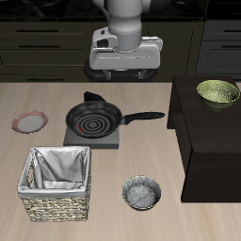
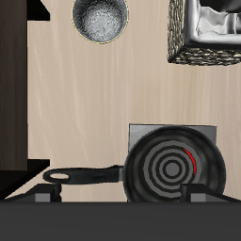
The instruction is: Place the black bowl in the basket
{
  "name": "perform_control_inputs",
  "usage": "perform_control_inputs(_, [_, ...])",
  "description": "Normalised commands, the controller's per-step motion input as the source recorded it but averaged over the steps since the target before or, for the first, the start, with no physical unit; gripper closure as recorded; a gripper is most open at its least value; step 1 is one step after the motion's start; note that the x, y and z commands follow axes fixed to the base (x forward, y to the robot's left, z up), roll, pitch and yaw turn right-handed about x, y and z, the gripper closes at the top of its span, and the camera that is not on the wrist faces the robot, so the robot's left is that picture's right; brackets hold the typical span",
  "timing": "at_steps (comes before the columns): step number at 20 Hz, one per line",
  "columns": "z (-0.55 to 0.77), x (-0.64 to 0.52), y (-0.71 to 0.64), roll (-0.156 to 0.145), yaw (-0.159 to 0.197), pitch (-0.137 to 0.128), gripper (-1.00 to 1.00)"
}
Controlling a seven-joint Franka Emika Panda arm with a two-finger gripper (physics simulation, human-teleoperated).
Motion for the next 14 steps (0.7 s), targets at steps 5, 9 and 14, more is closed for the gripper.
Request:
perform_control_inputs(5, [0.00,0.38,0.12,0.004,0.008,0.020,-1.00])
perform_control_inputs(9, [0.03,0.24,0.03,0.002,-0.007,-0.018,-1.00])
perform_control_inputs(14, [0.06,0.24,0.06,0.001,0.008,-0.019,-1.00])
